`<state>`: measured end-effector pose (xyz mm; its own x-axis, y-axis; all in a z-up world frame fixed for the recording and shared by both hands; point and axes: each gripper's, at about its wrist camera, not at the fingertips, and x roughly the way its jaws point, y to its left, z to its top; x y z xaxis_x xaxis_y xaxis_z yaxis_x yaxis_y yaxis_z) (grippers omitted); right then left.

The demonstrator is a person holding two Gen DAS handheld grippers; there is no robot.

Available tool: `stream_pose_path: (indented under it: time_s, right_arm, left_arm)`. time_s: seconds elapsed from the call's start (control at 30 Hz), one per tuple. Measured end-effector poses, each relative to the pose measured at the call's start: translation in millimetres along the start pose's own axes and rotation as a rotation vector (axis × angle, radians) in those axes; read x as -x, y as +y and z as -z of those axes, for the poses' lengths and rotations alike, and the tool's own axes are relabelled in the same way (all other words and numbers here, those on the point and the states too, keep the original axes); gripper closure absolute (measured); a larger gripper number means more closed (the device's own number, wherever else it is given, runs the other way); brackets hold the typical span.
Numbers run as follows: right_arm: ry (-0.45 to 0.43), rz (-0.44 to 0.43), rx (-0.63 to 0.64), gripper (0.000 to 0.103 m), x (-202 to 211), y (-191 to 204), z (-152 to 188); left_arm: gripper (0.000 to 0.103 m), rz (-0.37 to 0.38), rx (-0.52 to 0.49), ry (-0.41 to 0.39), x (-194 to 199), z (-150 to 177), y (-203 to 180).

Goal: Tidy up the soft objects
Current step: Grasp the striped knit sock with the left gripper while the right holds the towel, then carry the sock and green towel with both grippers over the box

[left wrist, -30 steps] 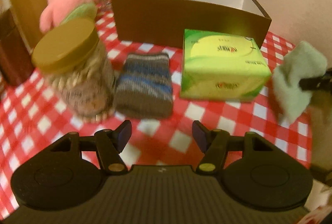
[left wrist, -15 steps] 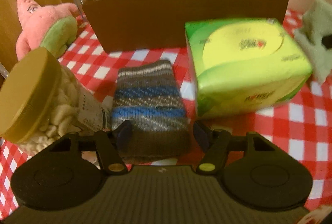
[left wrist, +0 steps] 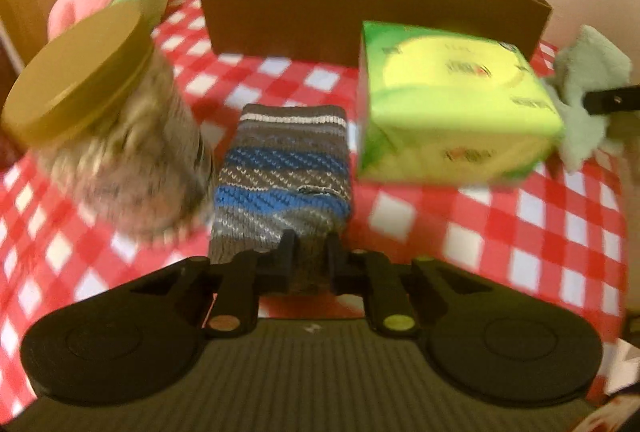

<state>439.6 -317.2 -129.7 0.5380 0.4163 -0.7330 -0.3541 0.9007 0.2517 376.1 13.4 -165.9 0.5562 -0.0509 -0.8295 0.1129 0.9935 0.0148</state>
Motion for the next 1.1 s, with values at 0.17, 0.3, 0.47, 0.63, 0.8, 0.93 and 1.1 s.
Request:
stream_pose_path:
  time_s: [0.17,0.3,0.47,0.63,0.8,0.93,1.1]
  right_arm:
    - [0.011,-0.013,-0.001,0.076,0.2,0.7,1.8]
    - [0.023,-0.019,-0.01,0.076,-2.4,0.2,3.4]
    - [0.02,-0.033,-0.001,0.076,-1.9,4.2,2.5]
    - [0.026,-0.025,-0.005,0.076,0.1,1.0,4.4]
    - [0.028,-0.013,-0.015,0.076,1.9,-3.7,6.3]
    - [0.029,-0.012,-0.018,0.076,2.7,-5.6,7.5]
    - [0.027,-0.018,-0.013,0.076,4.7,-6.4,8.3]
  left_arm:
    - [0.079,0.023,0.031,0.04,30.9,20.0,-11.2]
    - [0.057,-0.032,0.048,0.05,25.5,17.6,-4.8]
    - [0.039,-0.064,0.064,0.051,10.8,13.6,8.5]
    - [0.032,-0.054,0.097,0.067,-5.1,9.7,17.0]
    - [0.042,-0.023,0.128,0.07,-8.3,9.2,21.3]
    - [0.059,-0.016,0.091,0.06,-6.7,8.0,12.2]
    - [0.081,-0.008,0.072,0.064,-2.8,5.5,3.5]
